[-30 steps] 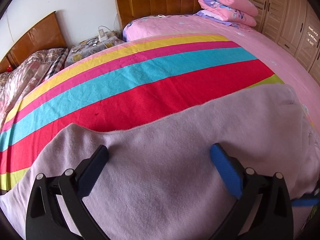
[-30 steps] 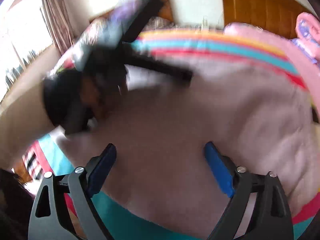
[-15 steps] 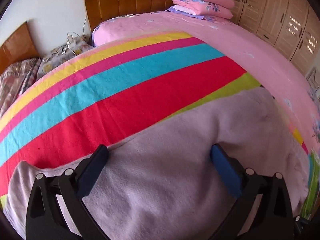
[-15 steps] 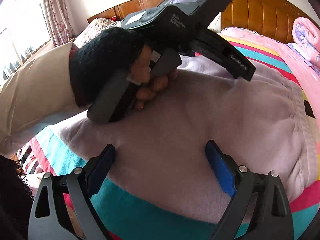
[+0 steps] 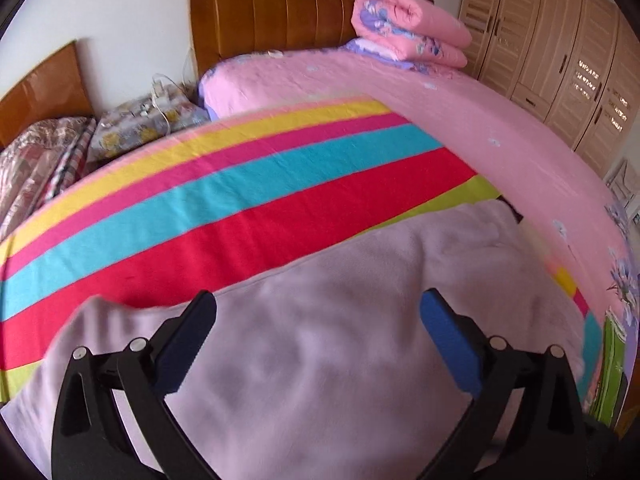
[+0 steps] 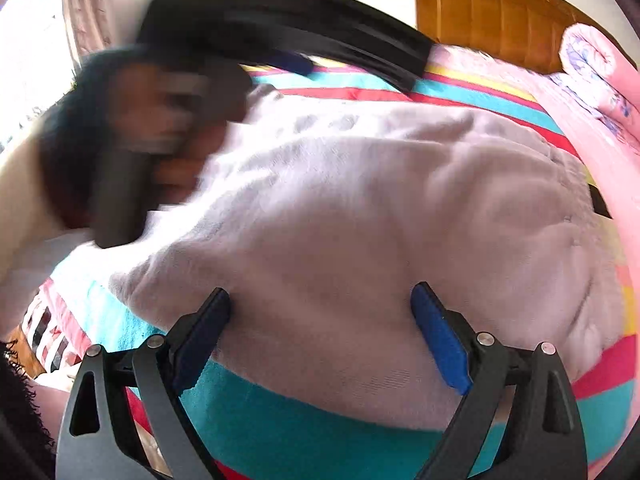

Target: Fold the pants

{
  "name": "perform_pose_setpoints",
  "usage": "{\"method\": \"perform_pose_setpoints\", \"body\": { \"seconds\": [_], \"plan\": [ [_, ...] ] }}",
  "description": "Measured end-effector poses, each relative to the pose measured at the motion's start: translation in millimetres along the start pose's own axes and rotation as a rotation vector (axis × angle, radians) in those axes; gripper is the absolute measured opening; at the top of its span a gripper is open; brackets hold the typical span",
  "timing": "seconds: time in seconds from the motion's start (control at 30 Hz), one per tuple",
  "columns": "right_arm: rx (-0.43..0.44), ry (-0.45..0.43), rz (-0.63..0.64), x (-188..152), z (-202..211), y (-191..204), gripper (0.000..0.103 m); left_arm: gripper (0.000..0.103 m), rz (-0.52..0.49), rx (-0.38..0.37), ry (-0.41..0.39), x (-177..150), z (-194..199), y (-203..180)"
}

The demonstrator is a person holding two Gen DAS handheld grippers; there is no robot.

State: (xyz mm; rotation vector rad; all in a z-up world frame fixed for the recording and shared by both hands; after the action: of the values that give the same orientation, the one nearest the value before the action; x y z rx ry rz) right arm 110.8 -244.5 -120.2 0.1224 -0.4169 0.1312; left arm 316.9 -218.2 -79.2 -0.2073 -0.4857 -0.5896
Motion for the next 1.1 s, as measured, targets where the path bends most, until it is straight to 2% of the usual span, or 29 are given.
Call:
{"method": "perform_pose_setpoints", "body": {
  "seconds": [0.1,0.17,0.23,0.3,0.4,0.5,0.53,0.6,0.67,0.8,0.9,1.03,1.1],
  "plan": [
    [-0.038,0.006,-0.040,14.8,6.9,20.4,0.088,0.102,0.008,0.109,-0.067,-43.0,45.1,35.9],
    [-0.026,-0.025,0.003,34.7,8.7,44.4,0.088,0.102,0.049,0.200,-0.065,-77.6,64.4,70.8],
    [-0.016,-0.048,0.063,52.3,3.2,71.8,0.088,0.102,0.135,0.248,-0.042,-109.7,79.8,112.4],
    [0.006,-0.056,0.148,78.2,-8.0,108.6,0.088,0.102,0.242,0.274,-0.015,-142.4,96.4,157.8],
    [0.019,-0.032,0.271,105.2,-39.2,160.3,0.088,0.102,0.350,0.288,-0.007,-182.5,117.3,205.7],
    [0.006,0.057,0.308,113.7,-79.3,181.1,0.088,0.102,0.425,0.283,0.013,-212.9,122.5,236.7],
    [0.017,0.042,0.296,115.4,-80.5,180.3,0.092,0.102,0.443,0.277,0.026,-224.7,121.2,245.0],
    [0.030,0.052,0.254,119.9,-78.6,173.9,0.092,0.102,0.478,0.265,0.056,-244.3,113.6,257.1],
    [-0.024,0.064,0.194,125.0,-79.8,159.5,0.092,0.102,0.487,0.252,0.056,-253.5,108.3,262.9],
    [-0.036,0.048,0.079,129.2,-70.8,138.4,0.092,0.102,0.457,0.290,0.048,-257.9,101.9,258.1],
    [-0.013,0.031,0.124,137.6,-69.0,155.5,0.092,0.102,0.455,0.283,0.041,-261.1,101.8,258.6],
    [-0.014,0.026,0.282,154.6,-83.5,197.9,0.092,0.102,0.450,0.290,0.042,-256.7,101.5,253.3],
    [-0.018,0.054,0.283,167.6,-99.2,204.6,0.092,0.102,0.449,0.291,0.042,-256.6,101.4,253.0]
  ]
}}
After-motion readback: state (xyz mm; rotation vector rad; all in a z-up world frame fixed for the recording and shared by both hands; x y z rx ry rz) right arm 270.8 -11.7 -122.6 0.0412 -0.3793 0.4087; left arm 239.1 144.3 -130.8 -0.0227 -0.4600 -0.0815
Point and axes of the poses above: each gripper's, at about its wrist camera, not at the fingertips, and z roughly against the way its jaws point, y to its left, x to its top, the point moved 1 cm from there along -z, roughly the way its jaws point, and after that the axes turned 11 degrees about y, right-handed, at the moved point
